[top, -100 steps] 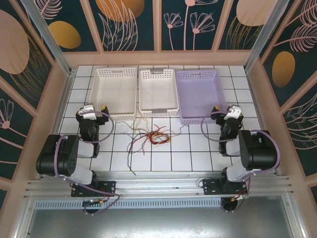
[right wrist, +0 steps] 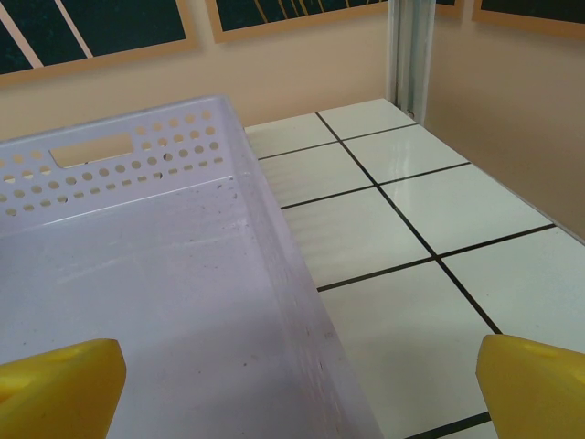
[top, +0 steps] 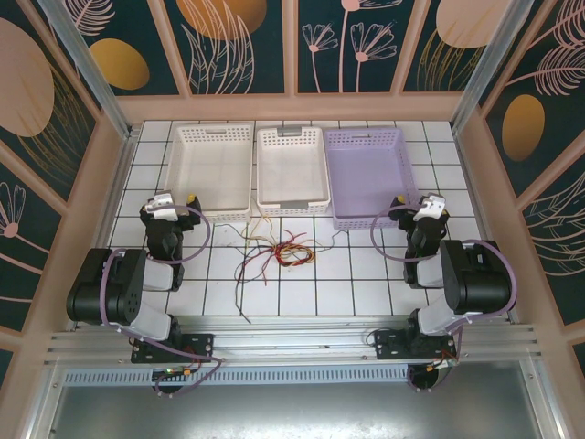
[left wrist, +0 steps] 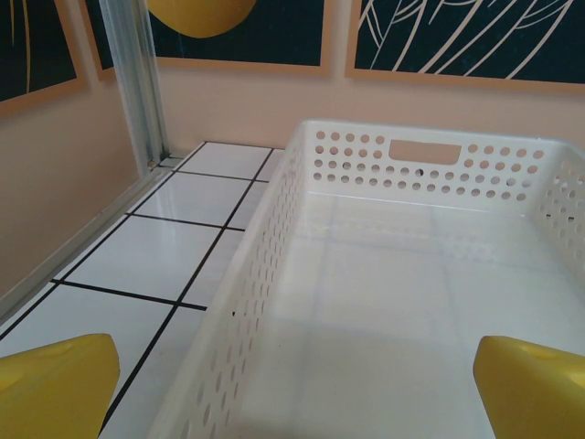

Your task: Untangle the cables

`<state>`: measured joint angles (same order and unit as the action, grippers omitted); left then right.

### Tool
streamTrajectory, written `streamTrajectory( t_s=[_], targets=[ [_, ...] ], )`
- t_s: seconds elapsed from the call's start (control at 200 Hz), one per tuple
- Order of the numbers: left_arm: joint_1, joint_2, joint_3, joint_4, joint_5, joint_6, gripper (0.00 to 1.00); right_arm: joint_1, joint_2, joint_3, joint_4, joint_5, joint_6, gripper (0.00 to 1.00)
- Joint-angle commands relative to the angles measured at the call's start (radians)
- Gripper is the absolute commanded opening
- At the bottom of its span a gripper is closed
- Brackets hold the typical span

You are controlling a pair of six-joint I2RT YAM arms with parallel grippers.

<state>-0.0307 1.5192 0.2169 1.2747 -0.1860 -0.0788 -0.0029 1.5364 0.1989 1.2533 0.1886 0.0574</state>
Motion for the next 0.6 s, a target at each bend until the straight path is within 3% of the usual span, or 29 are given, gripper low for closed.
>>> streamTrajectory(
  t_s=[0.0, 0.49, 0.596],
  targets=[
    [0.007, 0.0, 0.013, 0.009, 0.016, 0.009, 0.99, 0.003, 0.003, 0.009, 0.041, -0.009, -0.004, 0.99],
    [0.007, 0.001, 0.012, 0.009, 0.016, 0.008, 0.99, 0.002, 0.002, 0.01, 0.044, -0.014, -0.008, 0.99],
    [0.007, -0.001, 0.013, 0.009, 0.016, 0.009, 0.99, 0.011, -0.065, 0.054, -0.094, -0.072, -0.041, 0.99]
  ],
)
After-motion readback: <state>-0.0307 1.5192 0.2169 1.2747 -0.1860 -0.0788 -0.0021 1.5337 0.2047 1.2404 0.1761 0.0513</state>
